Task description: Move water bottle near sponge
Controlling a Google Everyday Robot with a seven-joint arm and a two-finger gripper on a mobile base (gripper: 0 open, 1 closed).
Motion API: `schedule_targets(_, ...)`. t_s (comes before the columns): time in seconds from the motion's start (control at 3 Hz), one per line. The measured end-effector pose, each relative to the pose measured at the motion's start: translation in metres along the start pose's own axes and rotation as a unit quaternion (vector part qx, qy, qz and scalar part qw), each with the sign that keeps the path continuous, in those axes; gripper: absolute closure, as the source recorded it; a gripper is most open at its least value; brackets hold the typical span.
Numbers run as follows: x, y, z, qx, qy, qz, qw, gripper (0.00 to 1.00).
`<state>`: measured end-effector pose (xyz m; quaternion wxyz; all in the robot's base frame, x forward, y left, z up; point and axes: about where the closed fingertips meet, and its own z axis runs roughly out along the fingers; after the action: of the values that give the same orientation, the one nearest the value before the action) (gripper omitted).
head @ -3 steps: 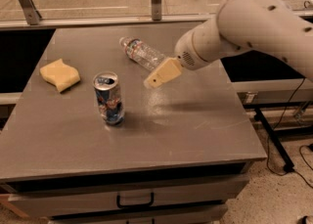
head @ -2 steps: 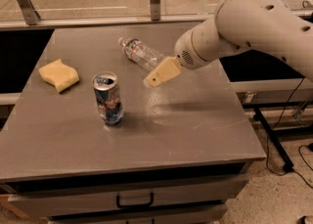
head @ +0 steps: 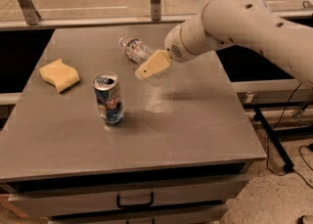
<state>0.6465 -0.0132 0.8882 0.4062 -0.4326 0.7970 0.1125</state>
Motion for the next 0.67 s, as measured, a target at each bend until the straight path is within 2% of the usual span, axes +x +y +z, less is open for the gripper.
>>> schedule_targets(0.33,-0.001,-0.005,0.027,-0.009,-0.004,0.022,0.9997,0.00)
schedule_targets(0.67,0.000,-0.004,0.054,-0.013,-0.005,0.035,0.9993,0.18)
